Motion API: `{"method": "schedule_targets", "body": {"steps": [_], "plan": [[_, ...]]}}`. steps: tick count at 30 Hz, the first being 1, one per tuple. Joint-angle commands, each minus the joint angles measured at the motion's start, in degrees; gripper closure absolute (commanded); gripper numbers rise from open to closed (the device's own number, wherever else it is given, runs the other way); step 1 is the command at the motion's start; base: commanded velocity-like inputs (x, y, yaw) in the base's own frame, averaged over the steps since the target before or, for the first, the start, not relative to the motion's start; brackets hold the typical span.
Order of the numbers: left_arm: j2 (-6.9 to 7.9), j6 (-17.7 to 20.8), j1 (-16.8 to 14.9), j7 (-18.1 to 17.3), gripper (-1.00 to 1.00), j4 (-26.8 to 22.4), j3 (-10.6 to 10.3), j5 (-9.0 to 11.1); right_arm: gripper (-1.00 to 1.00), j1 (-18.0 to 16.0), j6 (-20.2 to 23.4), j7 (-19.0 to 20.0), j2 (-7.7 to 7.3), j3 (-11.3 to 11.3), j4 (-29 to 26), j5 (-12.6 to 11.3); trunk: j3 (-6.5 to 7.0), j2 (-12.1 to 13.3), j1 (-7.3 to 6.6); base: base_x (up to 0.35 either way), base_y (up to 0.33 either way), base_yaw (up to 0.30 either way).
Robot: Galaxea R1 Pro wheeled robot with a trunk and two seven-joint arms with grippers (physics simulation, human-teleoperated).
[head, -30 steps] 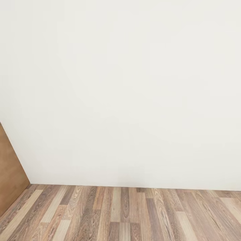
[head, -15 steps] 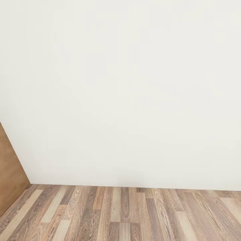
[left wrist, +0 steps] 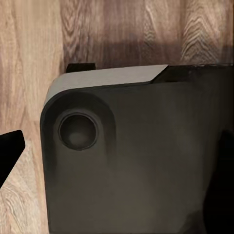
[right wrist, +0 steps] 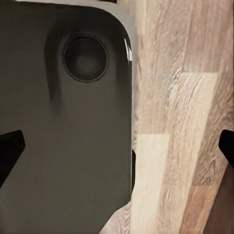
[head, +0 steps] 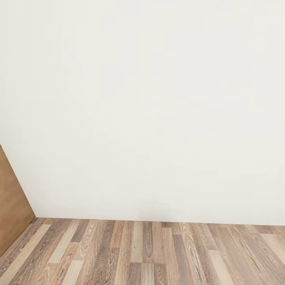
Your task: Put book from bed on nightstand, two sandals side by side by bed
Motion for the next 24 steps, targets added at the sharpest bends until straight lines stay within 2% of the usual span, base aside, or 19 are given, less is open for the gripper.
{"method": "schedule_targets", "body": {"steps": [1,2,5,7,10,14,18,24], "plan": [[-0.33,-0.4,0.0,0.0,-1.00,-0.4,0.0,-0.1,-1.00,0.0,0.0,-0.3,-0.04,-0.1,-0.5,0.0,-0.04,0.0,0.00,0.000,0.000,0.000],[-0.71,-0.8,0.0,0.1,-1.00,-38.1,0.0,-0.1,-1.00,0.0,-0.1,-0.3,-0.08,-0.2,-30.4,-0.1,-0.04,0.0,0.00,0.000,0.000,0.000],[-0.73,-1.5,0.0,0.2,-1.00,-38.4,0.3,0.3,-1.00,0.0,-0.2,-0.3,-0.03,-0.9,-30.7,-0.1,-0.04,0.0,0.00,0.000,0.000,0.000],[-0.70,-2.0,0.0,0.1,-1.00,-38.0,1.1,1.5,-1.00,0.0,-0.2,-0.3,-0.01,-1.3,-30.5,-0.2,-0.04,0.0,0.00,0.000,0.000,0.000],[-0.68,-4.1,0.0,0.0,-1.00,-37.2,3.0,5.1,-1.00,0.0,-0.2,-0.2,0.01,-1.6,-30.4,-0.2,-0.04,0.0,0.00,0.000,0.000,0.000],[-0.69,-7.4,0.0,0.0,-1.00,-34.5,3.9,8.7,-1.00,0.0,-0.3,-0.3,0.08,-1.8,-30.4,-0.2,-0.04,0.0,0.00,0.000,0.000,0.000],[-0.70,-9.5,0.0,0.0,-1.00,-32.7,4.1,9.7,-1.00,0.0,-0.3,-0.2,0.10,-1.8,-30.4,-0.1,-0.04,0.0,0.00,0.000,0.000,0.000],[-0.74,-9.8,0.0,0.1,-1.00,-32.4,4.1,9.7,-1.00,0.0,-0.3,-0.3,0.04,-1.9,-30.4,-0.1,-0.04,0.0,0.00,0.000,0.000,0.080]]}}
